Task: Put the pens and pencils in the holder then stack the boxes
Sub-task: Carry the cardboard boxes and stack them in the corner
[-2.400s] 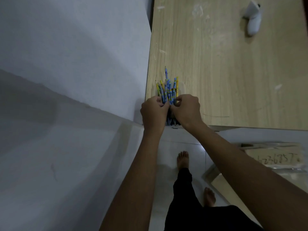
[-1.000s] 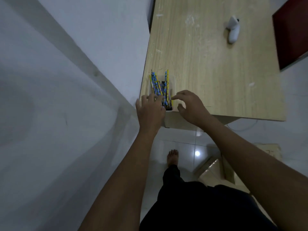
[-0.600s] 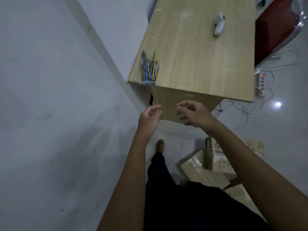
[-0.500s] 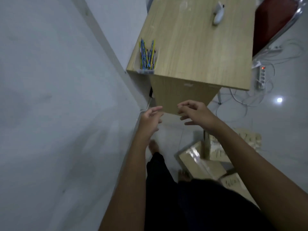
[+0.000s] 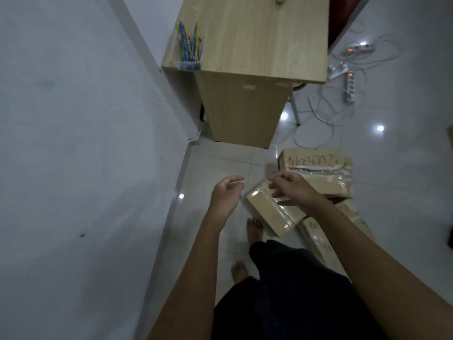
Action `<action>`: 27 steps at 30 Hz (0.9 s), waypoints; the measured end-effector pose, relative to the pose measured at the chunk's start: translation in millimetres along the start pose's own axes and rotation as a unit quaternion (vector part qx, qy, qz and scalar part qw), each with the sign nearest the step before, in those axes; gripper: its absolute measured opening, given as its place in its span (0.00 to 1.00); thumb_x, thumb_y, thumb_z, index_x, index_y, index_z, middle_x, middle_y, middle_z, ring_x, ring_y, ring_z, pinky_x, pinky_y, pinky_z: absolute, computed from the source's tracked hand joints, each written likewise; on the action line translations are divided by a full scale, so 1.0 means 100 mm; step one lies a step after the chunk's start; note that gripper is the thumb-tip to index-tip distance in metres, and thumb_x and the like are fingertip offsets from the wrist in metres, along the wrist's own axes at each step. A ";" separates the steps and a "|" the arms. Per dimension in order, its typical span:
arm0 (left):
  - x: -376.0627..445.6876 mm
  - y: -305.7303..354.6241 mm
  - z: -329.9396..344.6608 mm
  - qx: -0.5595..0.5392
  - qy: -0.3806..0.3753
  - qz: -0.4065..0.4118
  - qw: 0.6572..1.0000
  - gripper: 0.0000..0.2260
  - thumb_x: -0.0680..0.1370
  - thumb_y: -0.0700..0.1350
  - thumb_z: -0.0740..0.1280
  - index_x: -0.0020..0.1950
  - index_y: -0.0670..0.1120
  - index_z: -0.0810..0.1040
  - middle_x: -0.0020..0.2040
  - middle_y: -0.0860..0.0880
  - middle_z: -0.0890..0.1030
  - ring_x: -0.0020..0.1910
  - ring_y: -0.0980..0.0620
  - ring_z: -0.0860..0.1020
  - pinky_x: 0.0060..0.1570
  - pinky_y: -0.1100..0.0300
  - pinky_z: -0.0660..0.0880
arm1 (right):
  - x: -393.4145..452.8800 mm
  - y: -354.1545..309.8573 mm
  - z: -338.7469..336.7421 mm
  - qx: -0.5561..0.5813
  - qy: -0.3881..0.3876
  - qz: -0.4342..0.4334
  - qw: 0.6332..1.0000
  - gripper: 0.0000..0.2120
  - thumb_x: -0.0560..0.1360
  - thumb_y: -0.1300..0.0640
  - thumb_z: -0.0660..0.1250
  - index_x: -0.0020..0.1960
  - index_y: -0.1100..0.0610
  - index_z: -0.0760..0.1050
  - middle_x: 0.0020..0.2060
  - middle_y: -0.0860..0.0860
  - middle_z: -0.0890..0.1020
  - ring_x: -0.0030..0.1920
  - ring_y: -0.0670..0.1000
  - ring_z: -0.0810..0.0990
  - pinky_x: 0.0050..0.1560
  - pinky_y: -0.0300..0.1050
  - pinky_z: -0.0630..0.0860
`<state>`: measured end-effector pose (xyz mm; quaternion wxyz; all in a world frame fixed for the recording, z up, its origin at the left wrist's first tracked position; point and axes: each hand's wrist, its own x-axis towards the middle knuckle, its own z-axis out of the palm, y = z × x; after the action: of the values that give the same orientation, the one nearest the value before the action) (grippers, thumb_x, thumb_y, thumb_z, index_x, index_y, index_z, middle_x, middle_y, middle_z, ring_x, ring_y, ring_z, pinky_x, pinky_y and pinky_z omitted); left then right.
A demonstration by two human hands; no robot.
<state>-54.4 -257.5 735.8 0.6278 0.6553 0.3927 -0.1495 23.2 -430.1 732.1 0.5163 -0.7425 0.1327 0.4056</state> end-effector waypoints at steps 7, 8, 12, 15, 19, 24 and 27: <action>-0.52 -0.38 0.59 -0.002 -0.045 -0.001 0.999 0.10 0.79 0.46 0.66 0.60 0.52 0.80 0.50 0.51 0.81 0.44 0.55 0.77 0.41 0.61 0.74 | -0.64 0.69 -0.51 0.016 0.052 0.000 0.999 0.12 0.77 0.49 0.65 0.55 0.56 0.77 0.52 0.53 0.81 0.48 0.54 0.80 0.44 0.49 0.79; -0.55 -0.42 0.66 0.002 -0.048 -0.006 0.999 0.11 0.79 0.45 0.65 0.61 0.52 0.80 0.51 0.50 0.81 0.46 0.53 0.78 0.42 0.60 0.75 | -0.67 0.75 -0.57 0.019 0.061 0.001 0.998 0.12 0.77 0.49 0.65 0.55 0.56 0.77 0.53 0.53 0.81 0.49 0.54 0.80 0.45 0.49 0.80; -0.60 -0.57 0.98 0.025 -0.060 -0.018 0.998 0.13 0.79 0.45 0.65 0.63 0.54 0.79 0.58 0.49 0.78 0.55 0.51 0.77 0.58 0.52 0.76 | -0.73 0.98 -0.88 0.036 0.087 0.013 0.996 0.11 0.78 0.50 0.64 0.54 0.56 0.77 0.54 0.55 0.80 0.49 0.55 0.80 0.46 0.52 0.80; -0.64 -0.64 1.39 0.035 -0.052 -0.009 0.998 0.15 0.79 0.45 0.64 0.66 0.53 0.76 0.56 0.48 0.78 0.48 0.54 0.76 0.53 0.56 0.74 | -0.74 1.17 -1.24 0.042 0.105 0.017 0.993 0.11 0.77 0.50 0.65 0.53 0.56 0.77 0.53 0.54 0.80 0.49 0.55 0.80 0.52 0.55 0.80; -0.61 -0.72 2.02 0.075 -0.042 0.005 0.996 0.21 0.79 0.46 0.65 0.73 0.52 0.71 0.71 0.47 0.72 0.57 0.54 0.74 0.54 0.61 0.68 | -0.60 1.41 -1.79 0.025 0.128 0.019 0.991 0.11 0.77 0.50 0.65 0.55 0.54 0.79 0.50 0.50 0.78 0.53 0.55 0.78 0.55 0.55 0.78; -0.43 -0.81 2.69 0.119 -0.009 -0.001 0.993 0.24 0.80 0.46 0.65 0.76 0.53 0.68 0.74 0.50 0.70 0.69 0.48 0.71 0.57 0.63 0.65 | -0.31 1.64 -2.40 -0.026 0.109 0.004 0.994 0.12 0.77 0.52 0.65 0.59 0.53 0.78 0.53 0.51 0.79 0.53 0.53 0.77 0.55 0.51 0.76; -0.22 -0.89 2.97 0.136 -0.001 -0.011 0.991 0.24 0.80 0.47 0.64 0.76 0.54 0.66 0.73 0.50 0.71 0.67 0.48 0.72 0.57 0.60 0.68 | -0.11 1.76 -2.71 -0.053 0.115 -0.002 0.992 0.12 0.77 0.53 0.65 0.60 0.52 0.78 0.54 0.49 0.78 0.53 0.49 0.76 0.51 0.45 0.72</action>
<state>-42.9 -552.2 637.9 0.5314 0.7304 0.3748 -0.2090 33.8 -745.6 661.2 0.4582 -0.8109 0.1676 0.3230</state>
